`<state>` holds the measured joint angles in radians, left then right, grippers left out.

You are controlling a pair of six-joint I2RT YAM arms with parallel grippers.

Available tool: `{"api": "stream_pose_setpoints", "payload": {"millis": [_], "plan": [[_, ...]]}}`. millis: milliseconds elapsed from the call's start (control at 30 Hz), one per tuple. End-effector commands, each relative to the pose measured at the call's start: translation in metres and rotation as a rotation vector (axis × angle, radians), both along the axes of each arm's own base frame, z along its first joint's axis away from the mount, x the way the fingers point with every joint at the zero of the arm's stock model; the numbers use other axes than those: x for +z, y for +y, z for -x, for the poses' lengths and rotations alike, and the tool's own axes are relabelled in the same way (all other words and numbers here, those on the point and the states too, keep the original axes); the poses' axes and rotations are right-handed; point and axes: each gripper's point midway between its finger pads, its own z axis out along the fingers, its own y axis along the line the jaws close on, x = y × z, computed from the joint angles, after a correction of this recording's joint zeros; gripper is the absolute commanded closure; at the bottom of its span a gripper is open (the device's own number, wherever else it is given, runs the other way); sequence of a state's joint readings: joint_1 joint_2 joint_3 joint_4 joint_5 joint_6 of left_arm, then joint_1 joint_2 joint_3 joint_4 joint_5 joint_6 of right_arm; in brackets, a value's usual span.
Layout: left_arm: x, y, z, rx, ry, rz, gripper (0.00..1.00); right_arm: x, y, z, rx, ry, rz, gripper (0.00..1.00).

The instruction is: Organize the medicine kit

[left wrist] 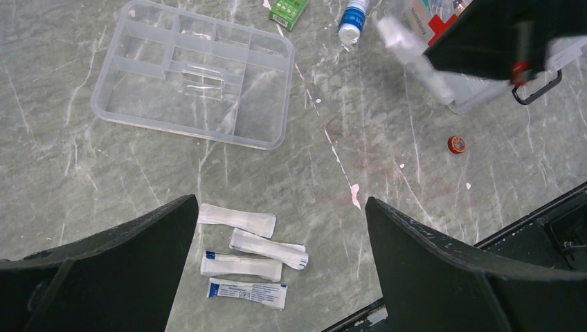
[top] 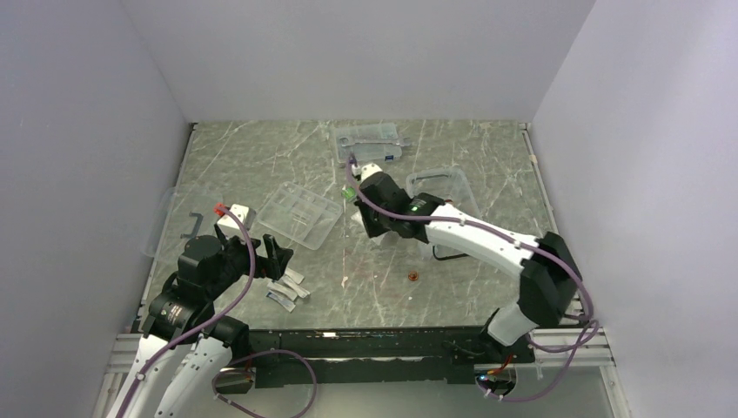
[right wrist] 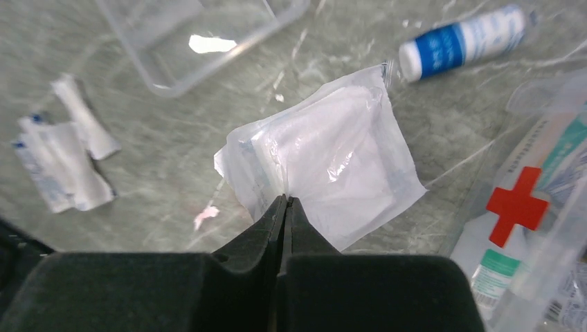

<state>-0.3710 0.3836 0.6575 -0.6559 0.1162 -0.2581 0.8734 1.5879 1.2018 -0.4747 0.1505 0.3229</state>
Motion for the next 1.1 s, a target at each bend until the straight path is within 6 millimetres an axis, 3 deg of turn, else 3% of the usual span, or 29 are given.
{"api": "stream_pose_setpoints", "payload": {"millis": [0,200,500,700,833,1067], "plan": [[0.021,-0.005,-0.002,-0.013,-0.044,0.036,0.01,0.071,0.002,-0.003,-0.019,-0.101,-0.133,1.00],[0.021,-0.004,-0.001,-0.012,-0.048,0.037,0.01,0.119,-0.022,-0.011,-0.087,-0.232,-0.141,1.00],[0.022,-0.004,-0.001,-0.012,-0.050,0.039,0.01,0.144,-0.062,-0.032,-0.194,-0.348,-0.064,1.00],[0.023,-0.004,0.000,-0.011,-0.056,0.042,0.01,0.127,-0.100,-0.065,-0.297,-0.297,-0.104,1.00],[0.023,-0.005,0.000,-0.015,-0.055,0.042,0.01,0.117,-0.110,-0.075,-0.328,-0.286,-0.101,1.00],[0.023,-0.004,0.000,-0.014,-0.058,0.043,0.01,0.078,-0.134,-0.097,-0.396,-0.223,-0.070,1.00]]}}
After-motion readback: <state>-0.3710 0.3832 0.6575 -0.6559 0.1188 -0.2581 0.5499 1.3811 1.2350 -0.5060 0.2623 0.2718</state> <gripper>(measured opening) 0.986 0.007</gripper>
